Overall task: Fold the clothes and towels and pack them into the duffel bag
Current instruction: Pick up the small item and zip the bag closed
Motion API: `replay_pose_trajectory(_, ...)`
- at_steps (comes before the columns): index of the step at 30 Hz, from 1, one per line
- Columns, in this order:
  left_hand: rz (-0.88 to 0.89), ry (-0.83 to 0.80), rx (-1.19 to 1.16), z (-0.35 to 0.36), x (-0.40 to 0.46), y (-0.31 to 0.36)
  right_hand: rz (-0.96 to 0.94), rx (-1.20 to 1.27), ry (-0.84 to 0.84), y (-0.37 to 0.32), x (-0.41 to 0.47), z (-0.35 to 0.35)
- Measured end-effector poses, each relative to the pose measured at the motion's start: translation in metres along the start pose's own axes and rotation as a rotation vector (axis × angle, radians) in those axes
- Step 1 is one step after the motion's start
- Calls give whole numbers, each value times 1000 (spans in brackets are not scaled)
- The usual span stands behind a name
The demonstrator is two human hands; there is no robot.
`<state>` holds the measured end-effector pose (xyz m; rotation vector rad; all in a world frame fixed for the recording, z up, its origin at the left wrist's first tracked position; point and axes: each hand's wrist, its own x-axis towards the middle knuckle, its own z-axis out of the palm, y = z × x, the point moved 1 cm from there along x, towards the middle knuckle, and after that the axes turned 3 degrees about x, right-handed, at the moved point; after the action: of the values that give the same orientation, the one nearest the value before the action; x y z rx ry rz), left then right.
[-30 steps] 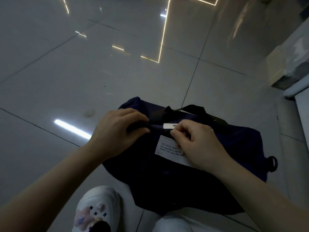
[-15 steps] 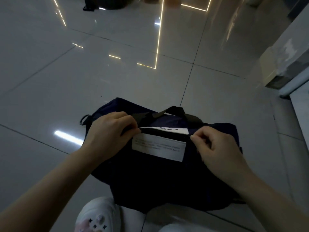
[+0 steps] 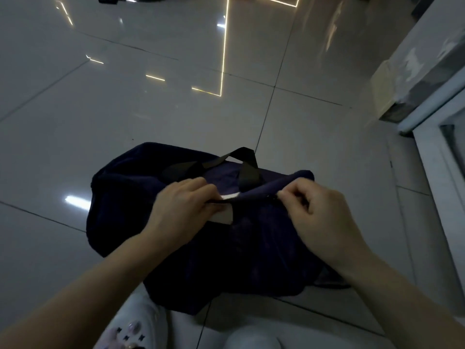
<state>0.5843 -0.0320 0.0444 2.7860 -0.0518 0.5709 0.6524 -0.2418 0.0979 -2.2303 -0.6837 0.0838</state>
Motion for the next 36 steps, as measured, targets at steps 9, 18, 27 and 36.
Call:
replay_pose_trajectory(9,108,-89,-84,-1,8,35,-15,34,-45,-7,1,4)
replay_pose_trajectory(18,99,-7,31,22,-9,7,183,29,46,29,-15,-32)
replay_pose_trajectory(27,50,-57,-36,21,-18,10,507,285,49,101,-27,-38)
replay_pose_trajectory(36,280,-168,32,28,34,120,1115,229,129,229,-80,-9)
